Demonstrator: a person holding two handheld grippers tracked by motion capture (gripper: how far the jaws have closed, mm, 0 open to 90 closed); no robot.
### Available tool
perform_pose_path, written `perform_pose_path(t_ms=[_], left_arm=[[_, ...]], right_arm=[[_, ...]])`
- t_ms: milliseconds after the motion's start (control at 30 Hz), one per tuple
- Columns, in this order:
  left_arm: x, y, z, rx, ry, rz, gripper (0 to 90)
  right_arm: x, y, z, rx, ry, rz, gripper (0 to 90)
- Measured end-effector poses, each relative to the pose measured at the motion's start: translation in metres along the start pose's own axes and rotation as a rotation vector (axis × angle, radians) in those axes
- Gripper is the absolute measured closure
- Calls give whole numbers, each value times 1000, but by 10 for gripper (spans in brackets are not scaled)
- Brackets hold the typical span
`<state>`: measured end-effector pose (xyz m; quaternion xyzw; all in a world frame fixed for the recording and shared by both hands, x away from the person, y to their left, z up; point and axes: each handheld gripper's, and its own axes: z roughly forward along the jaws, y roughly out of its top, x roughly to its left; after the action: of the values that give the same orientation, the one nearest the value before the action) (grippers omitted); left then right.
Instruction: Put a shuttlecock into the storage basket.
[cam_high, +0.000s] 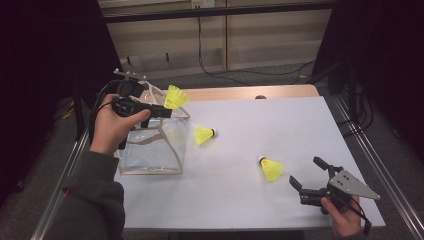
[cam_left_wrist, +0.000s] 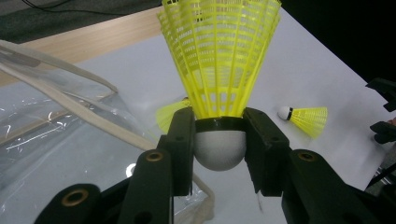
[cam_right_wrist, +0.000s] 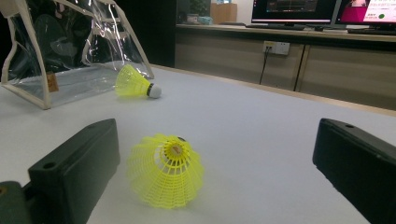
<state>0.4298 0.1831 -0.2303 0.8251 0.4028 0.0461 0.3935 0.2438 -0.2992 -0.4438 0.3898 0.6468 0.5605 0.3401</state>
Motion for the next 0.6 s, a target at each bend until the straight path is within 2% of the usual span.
perform_pose_path(t_ms=[433, 600], left_arm=[[4, 2, -6, -4, 18, -6, 650], [7, 2, -8, -9, 11, -14, 650]], right_arm=[[0, 0, 0, 0, 1, -1, 7], [0, 0, 0, 1, 0, -1, 7]])
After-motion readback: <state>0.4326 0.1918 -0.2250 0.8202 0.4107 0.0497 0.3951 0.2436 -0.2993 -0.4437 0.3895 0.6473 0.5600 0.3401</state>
